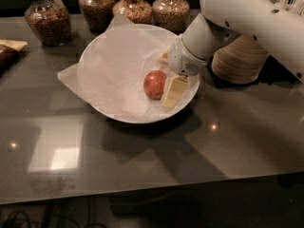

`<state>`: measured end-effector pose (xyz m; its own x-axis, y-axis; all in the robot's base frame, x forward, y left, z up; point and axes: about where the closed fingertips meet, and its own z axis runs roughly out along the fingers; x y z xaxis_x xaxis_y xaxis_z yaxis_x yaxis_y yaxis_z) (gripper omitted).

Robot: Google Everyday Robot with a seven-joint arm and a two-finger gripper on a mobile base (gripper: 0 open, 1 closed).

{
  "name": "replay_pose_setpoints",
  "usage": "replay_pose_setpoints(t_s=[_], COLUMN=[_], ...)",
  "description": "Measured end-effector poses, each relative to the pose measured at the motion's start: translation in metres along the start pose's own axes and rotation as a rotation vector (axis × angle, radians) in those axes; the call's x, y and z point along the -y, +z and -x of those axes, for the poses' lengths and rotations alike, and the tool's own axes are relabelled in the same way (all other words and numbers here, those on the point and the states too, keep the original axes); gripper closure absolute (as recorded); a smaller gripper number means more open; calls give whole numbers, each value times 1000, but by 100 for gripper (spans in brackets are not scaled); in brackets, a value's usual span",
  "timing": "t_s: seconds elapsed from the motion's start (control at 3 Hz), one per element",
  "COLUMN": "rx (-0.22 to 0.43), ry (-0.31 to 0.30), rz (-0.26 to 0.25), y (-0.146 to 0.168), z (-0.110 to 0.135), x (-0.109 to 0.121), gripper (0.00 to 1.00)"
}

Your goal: Pick apple from white bowl

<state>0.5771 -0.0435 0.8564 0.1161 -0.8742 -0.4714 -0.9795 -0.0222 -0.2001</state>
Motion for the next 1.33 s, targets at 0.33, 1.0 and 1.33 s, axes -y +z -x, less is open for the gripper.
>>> replay_pose_setpoints(t_s=[0.33, 1.0, 1.33], rx=[0, 5, 7], ry=[8, 20, 27], rz=[-1, -5, -5], y=[2, 5, 6], z=[-3, -7, -8], x=[1, 3, 4], gripper=[16, 17, 18])
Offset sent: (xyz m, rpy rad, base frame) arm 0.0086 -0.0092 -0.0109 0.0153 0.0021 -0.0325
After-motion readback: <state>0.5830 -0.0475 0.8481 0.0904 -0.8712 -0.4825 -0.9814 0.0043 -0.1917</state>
